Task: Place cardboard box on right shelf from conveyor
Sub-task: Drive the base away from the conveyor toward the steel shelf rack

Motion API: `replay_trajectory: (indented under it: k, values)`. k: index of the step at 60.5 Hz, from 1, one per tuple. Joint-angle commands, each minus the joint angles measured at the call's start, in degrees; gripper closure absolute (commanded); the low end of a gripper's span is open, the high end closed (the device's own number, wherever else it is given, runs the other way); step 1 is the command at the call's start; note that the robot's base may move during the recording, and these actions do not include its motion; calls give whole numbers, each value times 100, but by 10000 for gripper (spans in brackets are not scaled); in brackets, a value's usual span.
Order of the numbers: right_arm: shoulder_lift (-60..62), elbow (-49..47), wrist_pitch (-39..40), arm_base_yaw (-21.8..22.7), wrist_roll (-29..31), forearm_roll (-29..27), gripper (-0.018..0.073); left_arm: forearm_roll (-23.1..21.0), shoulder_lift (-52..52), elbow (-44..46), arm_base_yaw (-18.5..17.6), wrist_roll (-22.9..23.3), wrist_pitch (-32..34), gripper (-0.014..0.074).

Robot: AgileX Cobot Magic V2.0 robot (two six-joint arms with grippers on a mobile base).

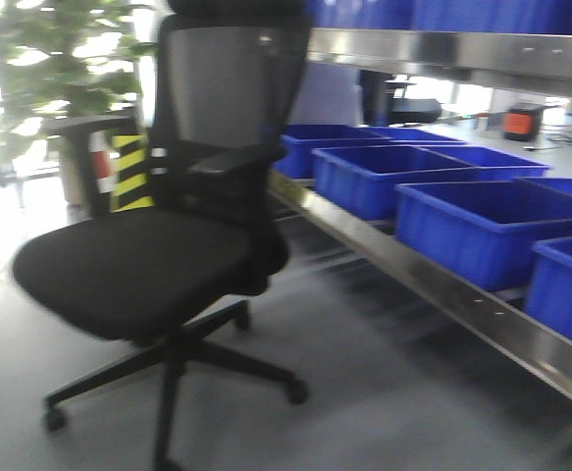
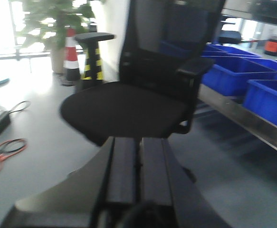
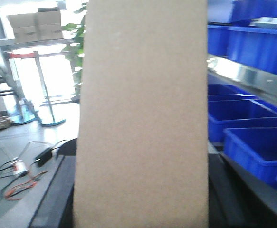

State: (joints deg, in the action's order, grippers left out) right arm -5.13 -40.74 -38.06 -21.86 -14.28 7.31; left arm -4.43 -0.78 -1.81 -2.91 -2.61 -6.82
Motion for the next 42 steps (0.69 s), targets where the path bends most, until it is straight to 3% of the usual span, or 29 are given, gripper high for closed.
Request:
replay_trajectory:
  k: [1,42]
  values:
    - [-112,-135,613,35,56,72,450,-34,-84,-56,3,-2,493,713]
    - [-112,-135,613,35,56,72,450,-34,-84,-56,3,-2,493,713]
